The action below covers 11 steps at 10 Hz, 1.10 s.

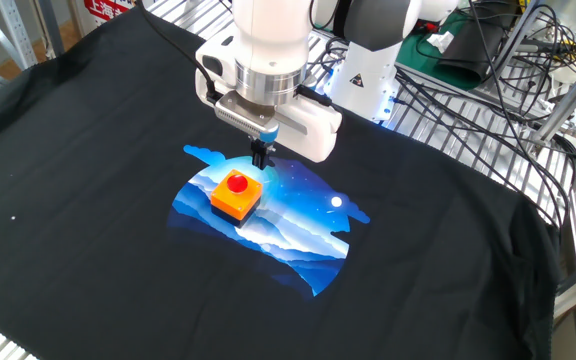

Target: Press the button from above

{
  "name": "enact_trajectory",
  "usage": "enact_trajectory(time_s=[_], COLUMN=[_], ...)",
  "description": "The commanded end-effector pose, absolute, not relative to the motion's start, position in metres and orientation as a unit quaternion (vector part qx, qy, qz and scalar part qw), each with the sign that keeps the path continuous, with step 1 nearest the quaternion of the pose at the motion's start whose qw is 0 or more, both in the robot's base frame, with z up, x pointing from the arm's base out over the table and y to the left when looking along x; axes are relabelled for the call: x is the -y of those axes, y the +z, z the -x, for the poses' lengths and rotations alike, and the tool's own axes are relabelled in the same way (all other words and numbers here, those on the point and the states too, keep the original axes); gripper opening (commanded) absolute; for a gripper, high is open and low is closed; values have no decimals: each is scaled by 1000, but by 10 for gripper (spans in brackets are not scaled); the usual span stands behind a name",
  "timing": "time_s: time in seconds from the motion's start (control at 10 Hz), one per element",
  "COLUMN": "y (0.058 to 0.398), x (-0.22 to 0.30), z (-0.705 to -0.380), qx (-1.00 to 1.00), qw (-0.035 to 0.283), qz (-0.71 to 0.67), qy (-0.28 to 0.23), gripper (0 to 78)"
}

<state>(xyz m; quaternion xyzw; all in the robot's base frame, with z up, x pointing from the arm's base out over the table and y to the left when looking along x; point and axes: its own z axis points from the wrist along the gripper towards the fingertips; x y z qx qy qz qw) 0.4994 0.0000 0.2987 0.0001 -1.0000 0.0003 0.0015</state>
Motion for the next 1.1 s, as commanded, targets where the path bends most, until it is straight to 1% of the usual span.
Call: enact_trajectory(time_s=[0.1, 0.2, 0.9, 1.1], y=[299, 299, 299, 299], x=[0, 0, 0, 0], z=[-499, -499, -499, -499], qx=[996, 996, 996, 996], qw=[44, 46, 48, 48], qz=[76, 65, 63, 68], qy=[16, 43, 38, 20], gripper=[0, 0, 0, 0])
